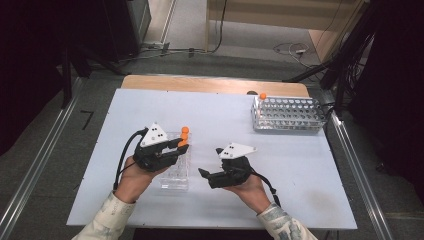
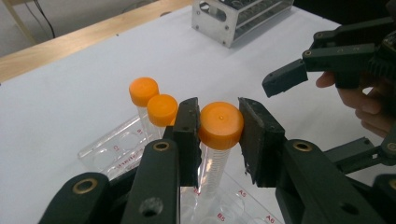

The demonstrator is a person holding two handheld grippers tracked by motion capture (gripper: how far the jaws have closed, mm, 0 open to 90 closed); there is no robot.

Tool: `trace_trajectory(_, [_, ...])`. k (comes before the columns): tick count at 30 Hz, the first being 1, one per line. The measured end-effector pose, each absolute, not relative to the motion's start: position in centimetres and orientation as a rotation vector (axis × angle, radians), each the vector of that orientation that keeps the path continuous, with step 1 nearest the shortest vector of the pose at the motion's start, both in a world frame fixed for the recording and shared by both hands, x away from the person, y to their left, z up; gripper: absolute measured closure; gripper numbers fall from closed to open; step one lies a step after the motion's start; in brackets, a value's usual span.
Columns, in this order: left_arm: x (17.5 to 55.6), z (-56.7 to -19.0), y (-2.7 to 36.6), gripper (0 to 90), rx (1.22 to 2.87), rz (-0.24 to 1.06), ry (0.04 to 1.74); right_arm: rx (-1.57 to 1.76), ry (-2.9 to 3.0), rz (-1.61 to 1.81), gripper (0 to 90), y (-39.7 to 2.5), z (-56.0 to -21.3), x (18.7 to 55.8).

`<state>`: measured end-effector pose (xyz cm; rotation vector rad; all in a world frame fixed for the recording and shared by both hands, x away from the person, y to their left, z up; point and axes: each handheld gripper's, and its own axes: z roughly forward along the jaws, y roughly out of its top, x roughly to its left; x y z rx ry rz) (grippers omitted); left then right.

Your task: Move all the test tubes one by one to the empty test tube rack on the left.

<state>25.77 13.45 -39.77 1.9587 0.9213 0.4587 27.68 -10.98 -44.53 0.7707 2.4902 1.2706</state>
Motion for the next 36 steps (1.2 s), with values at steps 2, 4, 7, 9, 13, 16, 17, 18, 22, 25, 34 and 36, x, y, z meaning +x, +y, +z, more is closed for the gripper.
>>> trace_trajectory(2, [25.79,-39.85,13.35,69.3,1.97,0.461,0.92,0.772,2.493,1.27,13.2,-10.96,-44.57,27.68])
trace_trajectory(4, [25.8,-39.86,13.33,68.6,1.972,0.456,0.921,0.77,2.495,1.27,13.2,-10.93,-44.6,27.68])
trace_trajectory(7, [25.83,-39.84,13.33,63.2,1.973,0.454,0.924,0.77,2.494,1.269,13.2,-10.92,-44.62,27.68])
trace_trajectory(9, [25.81,-39.82,13.35,62.0,1.968,0.455,0.925,0.77,2.495,1.266,13.2,-10.9,-44.65,27.68])
trace_trajectory(13, [25.79,-39.76,13.37,60.2,1.962,0.456,0.925,0.771,2.495,1.266,13.2,-10.89,-44.67,27.68])
trace_trajectory(16, [25.77,-39.73,13.39,60.1,1.957,0.457,0.925,0.769,2.496,1.269,13.2,-10.9,-44.65,27.66])
trace_trajectory(17, [25.76,-39.71,13.4,59.3,1.954,0.458,0.926,0.77,2.496,1.269,13.2,-10.91,-44.65,27.66])
trace_trajectory(18, [25.75,-39.66,13.46,58.7,1.952,0.453,0.923,0.771,2.495,1.269,13.2,-10.91,-44.65,27.67])
trace_trajectory(22, [25.7,-39.55,13.5,56.1,1.938,0.448,0.92,0.774,2.492,1.273,13.2,-10.94,-44.63,27.67])
trace_trajectory(25, [25.72,-39.49,13.6,52.6,1.931,0.449,0.921,0.778,2.489,1.271,13.2,-10.97,-44.62,27.7])
trace_trajectory(34, [26.25,-39.52,14.07,22.5,1.879,0.496,1.041,0.813,2.452,1.268,13.4,-11.52,-44.4,28.18])
trace_trajectory(36, [26.38,-39.59,14.2,20.0,1.868,0.496,1.058,0.832,2.433,1.252,13.4,-11.7,-44.37,28.34])
